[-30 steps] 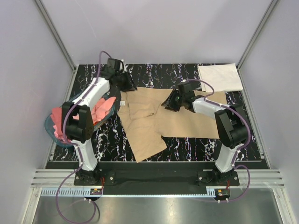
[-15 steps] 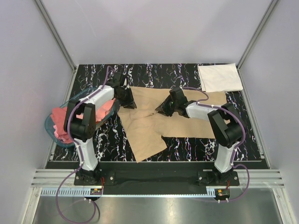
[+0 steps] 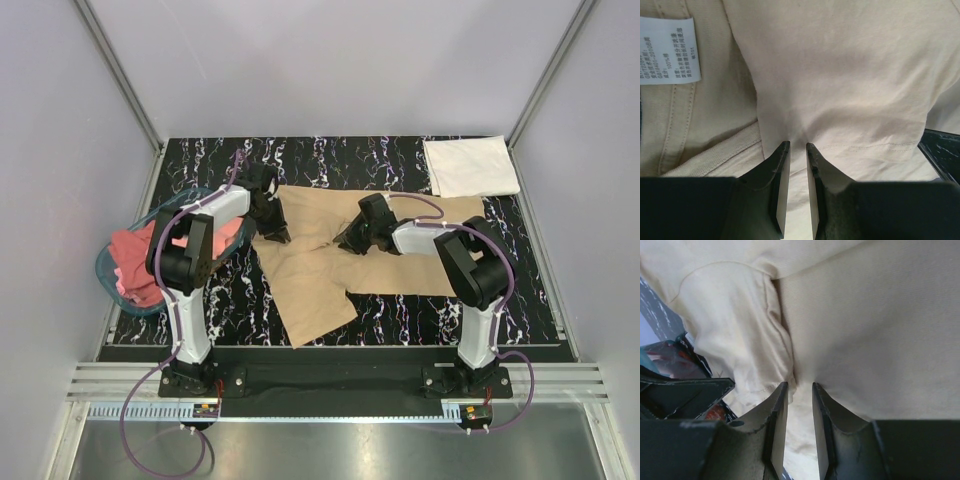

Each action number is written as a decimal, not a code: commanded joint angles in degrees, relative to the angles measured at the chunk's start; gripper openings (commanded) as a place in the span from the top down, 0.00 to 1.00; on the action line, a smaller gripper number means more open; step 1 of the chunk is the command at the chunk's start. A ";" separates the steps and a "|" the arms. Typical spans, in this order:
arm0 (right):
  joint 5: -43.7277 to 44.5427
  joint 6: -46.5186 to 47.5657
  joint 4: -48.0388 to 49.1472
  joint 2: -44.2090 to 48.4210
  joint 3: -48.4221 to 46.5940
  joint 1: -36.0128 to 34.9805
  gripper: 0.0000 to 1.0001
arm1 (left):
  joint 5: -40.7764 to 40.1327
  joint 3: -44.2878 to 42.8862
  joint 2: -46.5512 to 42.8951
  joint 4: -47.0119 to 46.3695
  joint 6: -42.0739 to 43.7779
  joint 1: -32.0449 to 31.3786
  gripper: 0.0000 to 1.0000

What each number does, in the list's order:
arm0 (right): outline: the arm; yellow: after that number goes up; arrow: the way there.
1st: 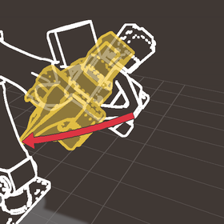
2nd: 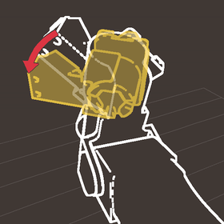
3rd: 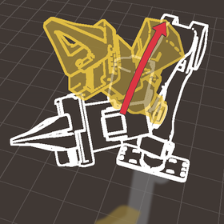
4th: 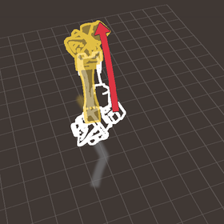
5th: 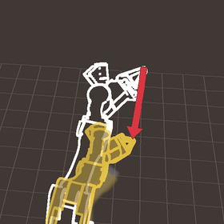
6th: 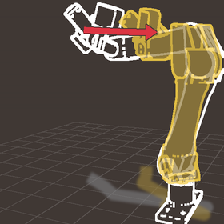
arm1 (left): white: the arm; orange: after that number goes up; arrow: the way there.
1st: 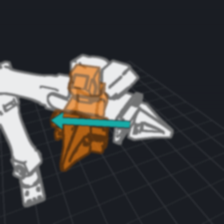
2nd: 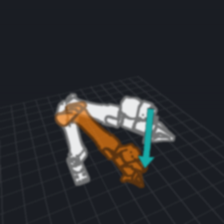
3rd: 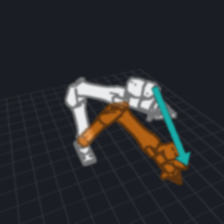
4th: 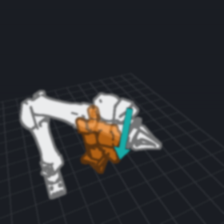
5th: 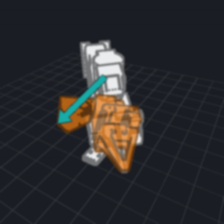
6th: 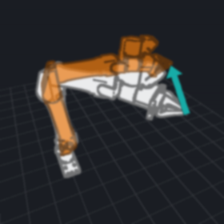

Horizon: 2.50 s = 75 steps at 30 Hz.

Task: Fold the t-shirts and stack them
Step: Fold the tshirt

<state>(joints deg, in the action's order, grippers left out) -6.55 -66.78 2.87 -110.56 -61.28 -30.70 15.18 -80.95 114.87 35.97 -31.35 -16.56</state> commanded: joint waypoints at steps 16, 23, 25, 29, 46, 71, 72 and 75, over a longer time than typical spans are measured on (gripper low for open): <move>0.48 0.16 5.83 -2.37 -2.62 -0.59 0.69 | -2.00 -0.97 0.88 -0.02 -0.29 -0.32 0.77; 1.45 2.00 4.60 -2.56 -4.28 -0.50 0.96 | -2.78 -1.23 1.06 0.24 -0.29 -0.23 0.76; 2.41 5.06 3.02 -0.02 -4.64 -0.59 1.00 | -3.22 -1.23 1.23 0.33 -0.29 -0.32 0.76; 6.01 10.79 -6.98 4.12 -6.56 -0.50 1.00 | -5.42 -1.40 1.32 0.86 -0.20 -0.23 0.76; 6.19 18.18 -22.82 5.79 -12.11 -0.50 0.71 | -3.14 -2.55 -4.64 4.72 3.49 -0.67 0.63; 7.34 17.74 -31.79 41.13 8.45 23.23 0.61 | -7.98 45.50 -47.10 0.36 -20.14 -32.57 0.56; 7.42 17.57 -31.70 41.04 8.54 23.23 0.61 | -7.71 46.48 -47.28 -0.62 -20.67 -32.75 0.56; 7.86 17.74 -31.70 41.13 8.98 23.23 0.62 | -8.06 47.90 -46.23 -3.35 -21.47 -33.10 0.55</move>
<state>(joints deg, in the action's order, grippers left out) 0.54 -49.52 -28.67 -70.32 -52.75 -7.70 8.49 -33.69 69.04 38.61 -48.73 -49.17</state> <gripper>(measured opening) 0.385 0.450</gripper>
